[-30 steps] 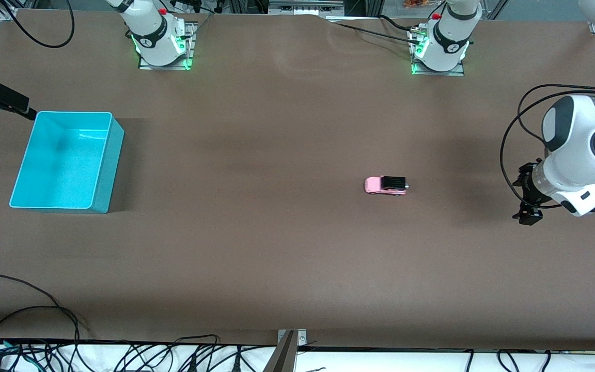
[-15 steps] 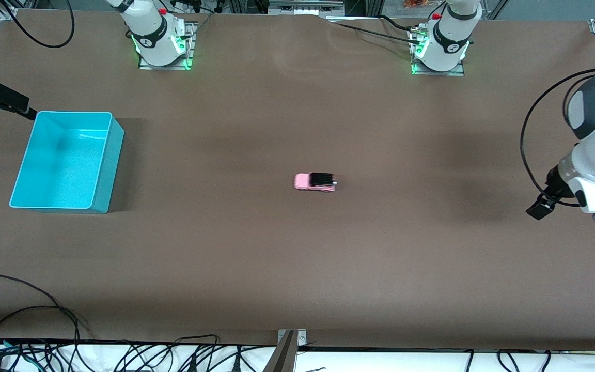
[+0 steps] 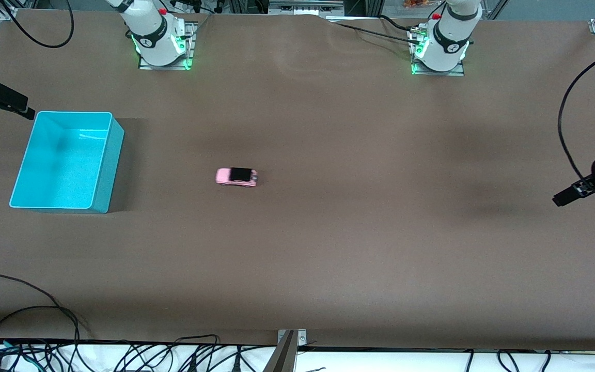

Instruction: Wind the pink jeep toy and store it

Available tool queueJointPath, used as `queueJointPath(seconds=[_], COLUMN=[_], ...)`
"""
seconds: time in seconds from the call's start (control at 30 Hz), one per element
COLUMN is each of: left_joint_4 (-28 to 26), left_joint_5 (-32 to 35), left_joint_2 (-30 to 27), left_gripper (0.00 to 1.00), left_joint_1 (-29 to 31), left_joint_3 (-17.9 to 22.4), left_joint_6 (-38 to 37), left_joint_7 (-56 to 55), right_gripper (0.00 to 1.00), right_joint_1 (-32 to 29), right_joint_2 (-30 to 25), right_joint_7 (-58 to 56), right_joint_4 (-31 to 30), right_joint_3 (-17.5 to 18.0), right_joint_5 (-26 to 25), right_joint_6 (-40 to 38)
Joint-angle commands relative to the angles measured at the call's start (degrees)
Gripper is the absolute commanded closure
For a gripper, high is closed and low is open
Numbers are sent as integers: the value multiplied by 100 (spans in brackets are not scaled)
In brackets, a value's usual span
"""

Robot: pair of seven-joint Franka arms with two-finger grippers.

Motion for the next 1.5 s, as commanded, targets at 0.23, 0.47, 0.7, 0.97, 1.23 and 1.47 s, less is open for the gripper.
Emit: queueJointPath(seconds=[0.23,0.47,0.7,0.97,1.23,1.47], left_joint_4=[555,494,406,370,388,414], left_joint_5=[-672,-681,-672,-672,-672,-672], left_joint_2=[-15,-225,-349,-349,-349,-358], left_gripper=[0,0,0,0,0,0], left_joint_1=[33,6,6,-3,6,6], left_joint_3=[-56,-82,-126,-144,-135,-144], left_joint_6=[-539,-547,-565,-565,-565,-565], left_joint_7=[2112,2209,2209,2209,2209,2201], right_gripper=[0,0,0,0,0,0], right_joint_1=[27,27,27,27,45,106], right_joint_2=[8,17,8,17,26,78], right_joint_7=[-109,-109,-109,-109,-109,-109], right_joint_4=[103,103,103,103,103,94], right_joint_3=[-6,-6,-6,-6,3,20], right_joint_5=[-89,-80,-63,-54,-72,-54], right_joint_6=[-58,-58,-49,-67,12,13])
